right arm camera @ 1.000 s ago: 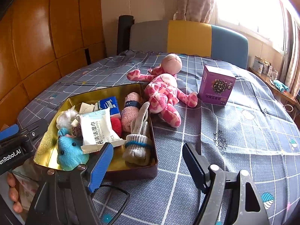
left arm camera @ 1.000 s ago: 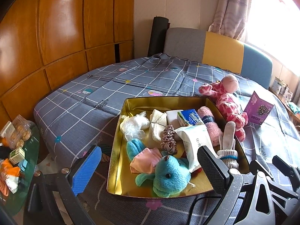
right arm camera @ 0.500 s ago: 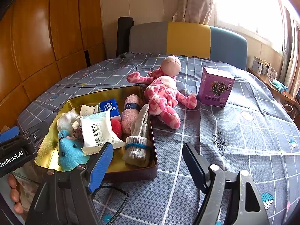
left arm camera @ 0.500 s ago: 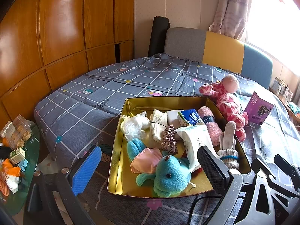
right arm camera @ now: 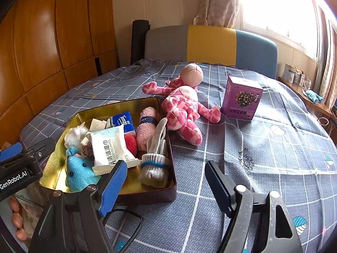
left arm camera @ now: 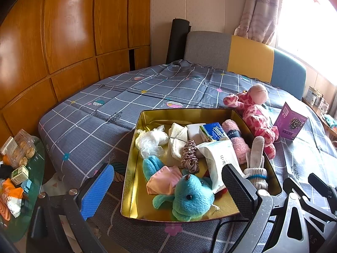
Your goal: Organize soft objects
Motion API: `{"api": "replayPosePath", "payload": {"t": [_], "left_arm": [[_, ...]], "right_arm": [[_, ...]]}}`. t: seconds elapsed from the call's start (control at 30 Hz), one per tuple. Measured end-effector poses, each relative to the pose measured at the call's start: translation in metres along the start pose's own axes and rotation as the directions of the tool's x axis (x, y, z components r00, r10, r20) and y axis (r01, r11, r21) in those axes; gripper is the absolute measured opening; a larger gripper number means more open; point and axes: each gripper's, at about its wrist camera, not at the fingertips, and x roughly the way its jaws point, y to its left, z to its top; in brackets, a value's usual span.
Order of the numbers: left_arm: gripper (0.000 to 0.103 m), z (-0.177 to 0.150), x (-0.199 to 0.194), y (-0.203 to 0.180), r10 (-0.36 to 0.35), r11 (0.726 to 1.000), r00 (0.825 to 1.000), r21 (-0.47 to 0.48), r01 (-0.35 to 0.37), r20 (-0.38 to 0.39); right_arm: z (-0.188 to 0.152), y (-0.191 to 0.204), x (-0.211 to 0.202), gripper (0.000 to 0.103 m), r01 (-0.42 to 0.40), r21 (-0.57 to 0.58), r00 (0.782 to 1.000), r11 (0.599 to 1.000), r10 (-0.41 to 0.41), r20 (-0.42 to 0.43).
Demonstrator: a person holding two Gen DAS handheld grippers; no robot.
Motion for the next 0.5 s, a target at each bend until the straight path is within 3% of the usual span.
{"api": "replayPosePath", "payload": {"t": [0.5], "left_arm": [[0.103, -0.0003, -0.0011, -0.0009, -0.001, 1.000, 1.000, 0.001, 0.001, 0.002]], "right_arm": [[-0.0003, -0.0009, -0.0009, 0.078, 0.002, 0.002, 1.000, 1.000, -0.002, 0.000]]}}
